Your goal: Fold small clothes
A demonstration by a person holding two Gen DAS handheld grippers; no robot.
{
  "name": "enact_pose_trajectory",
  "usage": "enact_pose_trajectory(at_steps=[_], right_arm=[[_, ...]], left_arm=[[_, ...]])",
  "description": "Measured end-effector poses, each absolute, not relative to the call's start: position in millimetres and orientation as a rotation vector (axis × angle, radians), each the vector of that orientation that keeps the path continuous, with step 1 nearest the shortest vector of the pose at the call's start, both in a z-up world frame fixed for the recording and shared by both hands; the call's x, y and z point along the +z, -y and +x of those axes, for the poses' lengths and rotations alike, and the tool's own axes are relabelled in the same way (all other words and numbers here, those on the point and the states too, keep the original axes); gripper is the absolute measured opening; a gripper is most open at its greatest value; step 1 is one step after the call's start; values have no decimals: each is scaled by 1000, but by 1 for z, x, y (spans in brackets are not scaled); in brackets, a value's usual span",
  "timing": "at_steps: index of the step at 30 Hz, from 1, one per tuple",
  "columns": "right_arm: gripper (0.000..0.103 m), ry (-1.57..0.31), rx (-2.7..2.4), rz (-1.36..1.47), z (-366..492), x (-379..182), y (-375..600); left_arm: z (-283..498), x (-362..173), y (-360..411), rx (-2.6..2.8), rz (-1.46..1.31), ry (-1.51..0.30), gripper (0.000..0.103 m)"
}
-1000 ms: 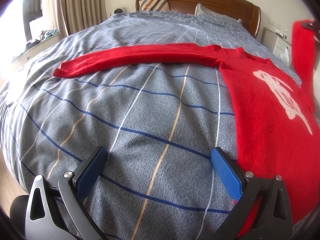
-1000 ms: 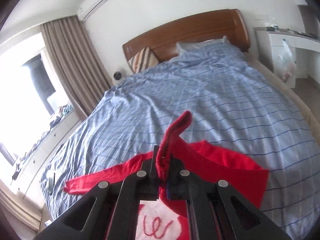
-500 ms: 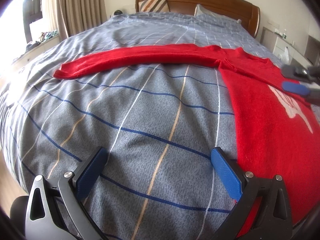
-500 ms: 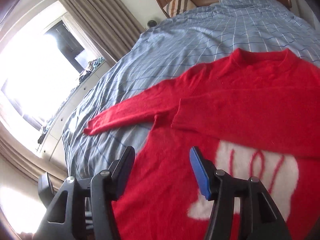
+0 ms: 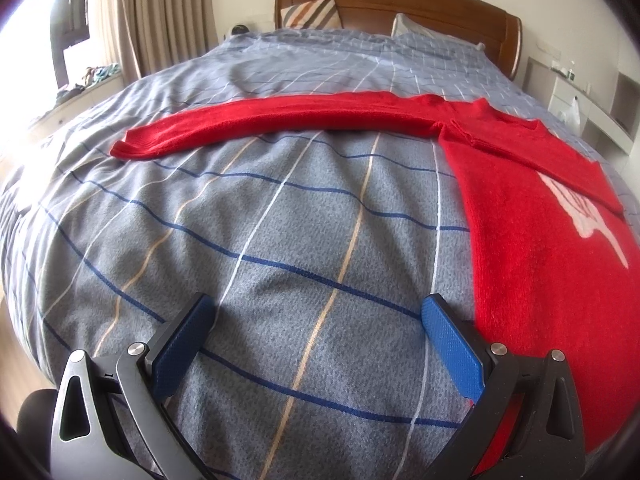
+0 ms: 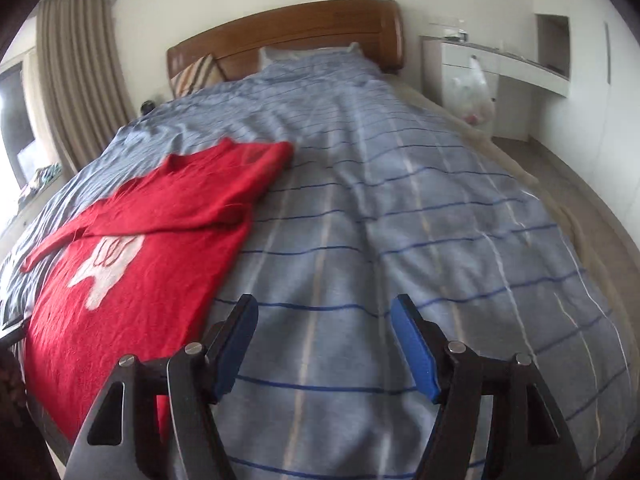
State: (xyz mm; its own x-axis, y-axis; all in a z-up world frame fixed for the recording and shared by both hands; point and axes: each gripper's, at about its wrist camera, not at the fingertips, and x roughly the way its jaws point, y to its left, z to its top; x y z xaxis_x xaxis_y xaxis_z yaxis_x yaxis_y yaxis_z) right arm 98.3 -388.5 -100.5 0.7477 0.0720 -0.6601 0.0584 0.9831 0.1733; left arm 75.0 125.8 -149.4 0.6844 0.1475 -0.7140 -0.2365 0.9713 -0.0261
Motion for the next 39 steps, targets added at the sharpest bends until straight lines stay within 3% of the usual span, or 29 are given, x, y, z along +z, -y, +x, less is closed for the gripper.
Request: enact_pose_trajectory(at_steps=[10, 18, 39], right_arm=[[73, -640, -65, 378, 80, -137, 411], [79, -627, -38, 368, 81, -144, 407], [80, -629, -45, 351, 81, -147, 405]], left_arm=[[72, -149, -126, 200, -120, -806, 103], [73, -148, -127, 194, -126, -808, 103], [78, -148, -127, 156, -100, -862, 103]])
